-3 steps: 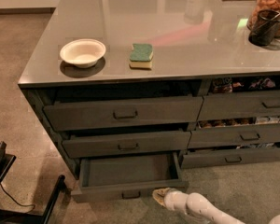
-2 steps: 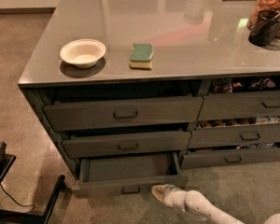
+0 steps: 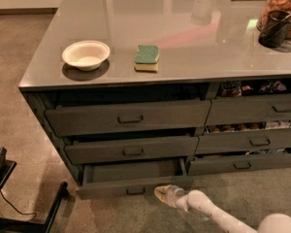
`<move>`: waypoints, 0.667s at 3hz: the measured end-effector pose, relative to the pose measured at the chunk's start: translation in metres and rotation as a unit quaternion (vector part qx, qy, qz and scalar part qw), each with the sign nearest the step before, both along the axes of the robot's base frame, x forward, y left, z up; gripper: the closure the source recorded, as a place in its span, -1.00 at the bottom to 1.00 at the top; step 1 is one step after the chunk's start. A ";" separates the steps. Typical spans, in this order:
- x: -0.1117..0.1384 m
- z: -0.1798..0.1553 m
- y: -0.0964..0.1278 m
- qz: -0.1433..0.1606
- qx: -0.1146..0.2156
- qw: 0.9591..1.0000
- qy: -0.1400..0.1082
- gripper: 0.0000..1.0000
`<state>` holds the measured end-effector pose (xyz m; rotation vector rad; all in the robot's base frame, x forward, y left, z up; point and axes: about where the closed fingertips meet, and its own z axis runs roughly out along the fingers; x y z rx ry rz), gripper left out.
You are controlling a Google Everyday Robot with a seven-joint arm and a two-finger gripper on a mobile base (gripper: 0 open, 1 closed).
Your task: Close bottom drawer
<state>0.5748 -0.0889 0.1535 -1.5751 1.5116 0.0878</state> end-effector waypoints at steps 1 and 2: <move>0.021 -0.001 0.009 0.007 -0.001 1.000 -0.005 1.00; 0.041 0.000 0.017 0.014 -0.008 1.000 -0.010 1.00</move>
Offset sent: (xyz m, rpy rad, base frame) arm 0.0665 0.0228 0.0025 -0.0366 -0.0329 0.0416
